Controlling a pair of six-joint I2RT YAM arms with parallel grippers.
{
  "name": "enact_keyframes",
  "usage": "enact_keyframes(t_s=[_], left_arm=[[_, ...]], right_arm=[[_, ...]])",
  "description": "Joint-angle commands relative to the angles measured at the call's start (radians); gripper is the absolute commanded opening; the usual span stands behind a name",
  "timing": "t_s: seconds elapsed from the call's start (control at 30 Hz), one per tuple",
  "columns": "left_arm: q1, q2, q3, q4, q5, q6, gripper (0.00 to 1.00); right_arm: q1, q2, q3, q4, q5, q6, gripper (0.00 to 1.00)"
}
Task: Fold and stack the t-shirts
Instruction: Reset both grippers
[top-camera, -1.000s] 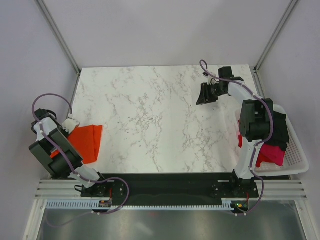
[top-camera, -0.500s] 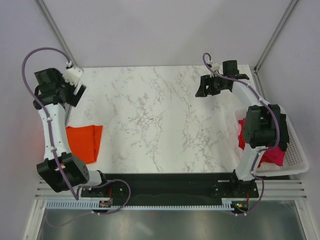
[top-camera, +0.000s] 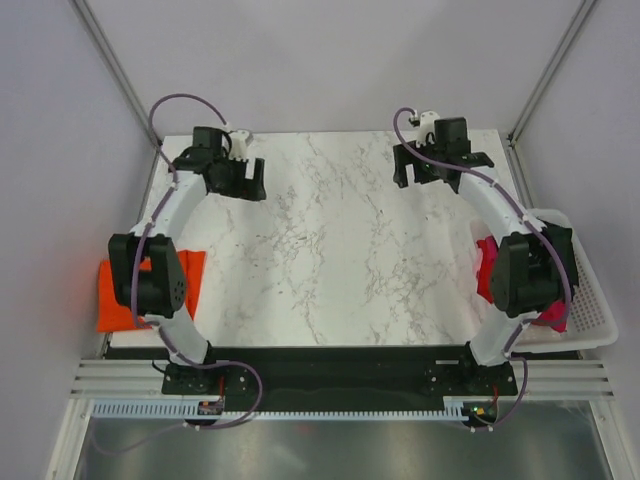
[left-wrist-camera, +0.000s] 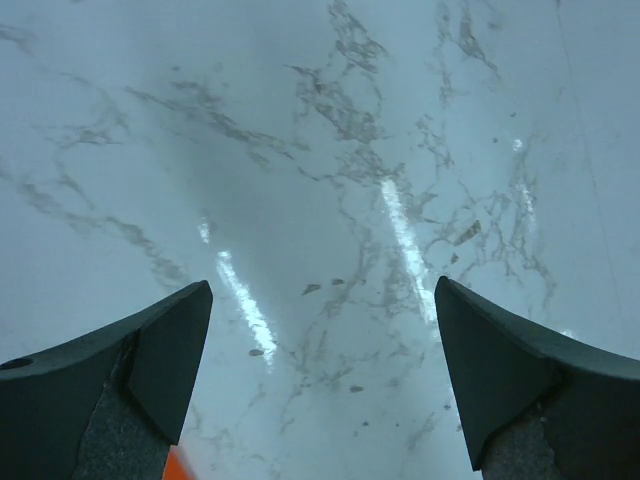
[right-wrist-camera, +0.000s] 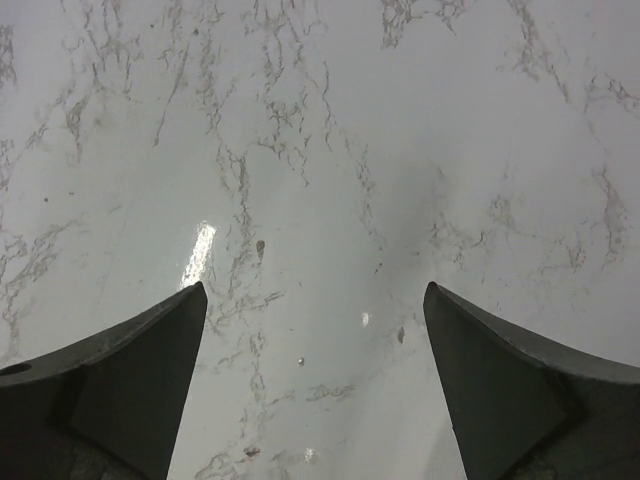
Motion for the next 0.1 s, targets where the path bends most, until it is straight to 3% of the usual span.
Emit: enact_keyframes(t_s=[0.0,0.07], left_arm=[[-0.094,0.044,0.055,0.014,-0.014,-0.133,1.00],[-0.114,0.076,0.071,0.009,-0.024,-0.172,1.00]], right_arm=[[0.027,-0.073,-0.047,0.050,0.119,0.004,0.98],[0.031,-0.082,-0.058,0.049,0.117,-0.006,0.98]])
